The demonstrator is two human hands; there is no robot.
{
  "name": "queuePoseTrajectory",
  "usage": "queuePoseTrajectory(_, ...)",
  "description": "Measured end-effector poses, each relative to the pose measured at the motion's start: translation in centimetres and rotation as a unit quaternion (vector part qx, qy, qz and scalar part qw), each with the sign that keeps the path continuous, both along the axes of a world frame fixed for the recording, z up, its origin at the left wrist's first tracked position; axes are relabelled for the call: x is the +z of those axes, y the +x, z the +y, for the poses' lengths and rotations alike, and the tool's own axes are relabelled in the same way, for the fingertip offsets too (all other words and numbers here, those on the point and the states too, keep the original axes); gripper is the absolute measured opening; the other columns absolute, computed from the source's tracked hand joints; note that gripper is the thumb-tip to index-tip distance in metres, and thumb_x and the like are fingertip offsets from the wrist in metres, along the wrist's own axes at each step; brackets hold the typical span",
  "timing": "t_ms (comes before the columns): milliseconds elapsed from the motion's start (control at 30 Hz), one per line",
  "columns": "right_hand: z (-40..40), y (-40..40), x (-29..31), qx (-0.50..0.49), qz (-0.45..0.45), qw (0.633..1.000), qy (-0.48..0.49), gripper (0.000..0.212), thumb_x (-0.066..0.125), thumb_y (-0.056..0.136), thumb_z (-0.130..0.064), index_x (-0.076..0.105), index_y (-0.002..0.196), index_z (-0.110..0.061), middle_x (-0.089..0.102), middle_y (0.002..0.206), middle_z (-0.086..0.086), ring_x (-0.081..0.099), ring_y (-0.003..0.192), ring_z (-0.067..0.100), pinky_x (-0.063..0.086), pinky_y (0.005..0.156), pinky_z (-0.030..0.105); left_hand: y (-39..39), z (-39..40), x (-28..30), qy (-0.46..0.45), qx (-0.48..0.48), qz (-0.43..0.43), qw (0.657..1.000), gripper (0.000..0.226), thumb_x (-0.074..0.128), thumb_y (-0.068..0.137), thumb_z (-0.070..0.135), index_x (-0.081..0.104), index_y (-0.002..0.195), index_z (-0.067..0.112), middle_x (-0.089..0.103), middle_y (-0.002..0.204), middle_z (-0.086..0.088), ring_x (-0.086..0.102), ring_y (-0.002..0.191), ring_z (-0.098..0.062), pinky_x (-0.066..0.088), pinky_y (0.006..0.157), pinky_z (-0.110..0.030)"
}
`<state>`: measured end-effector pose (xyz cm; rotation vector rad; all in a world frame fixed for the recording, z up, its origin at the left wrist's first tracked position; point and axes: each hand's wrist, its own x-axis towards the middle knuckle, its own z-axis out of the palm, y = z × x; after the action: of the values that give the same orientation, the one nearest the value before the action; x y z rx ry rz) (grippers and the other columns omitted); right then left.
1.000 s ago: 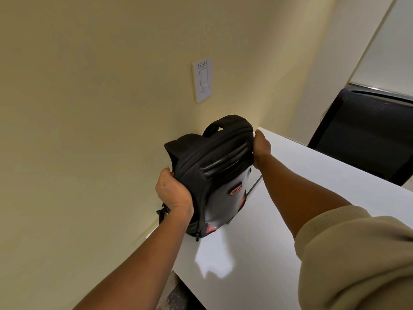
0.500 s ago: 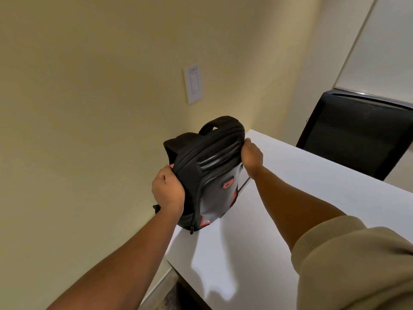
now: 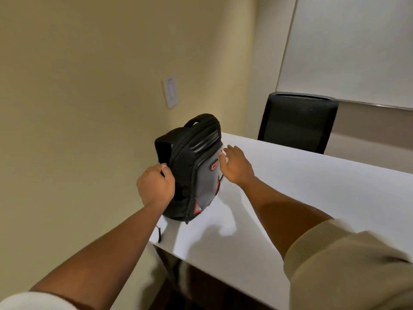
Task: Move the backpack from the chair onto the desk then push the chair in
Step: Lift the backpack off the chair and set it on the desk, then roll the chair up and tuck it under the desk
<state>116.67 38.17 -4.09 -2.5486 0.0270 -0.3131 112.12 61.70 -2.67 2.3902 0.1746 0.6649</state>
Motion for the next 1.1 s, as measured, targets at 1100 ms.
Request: queuePoseTrajectory(1100, -1.1, -45.8, 1.6, -0.137, 0.007, 0.985, -0.106, 0.056, 0.027, 0.104, -0.042, 0.030, 0.152, -0.013, 0.023, 0.161, 0.004, 0.007, 0.150, 0.019, 0.015, 0.120, 0.038, -31.9, -3.1, 0.2, 0.184, -0.248, 0.096, 0.946, 0.049, 0.029, 0.102, 0.027, 0.043, 0.142, 0.004, 0.030, 0.155, -0.020, 0.022, 0.144, -0.035, 0.016, 0.117, -0.049)
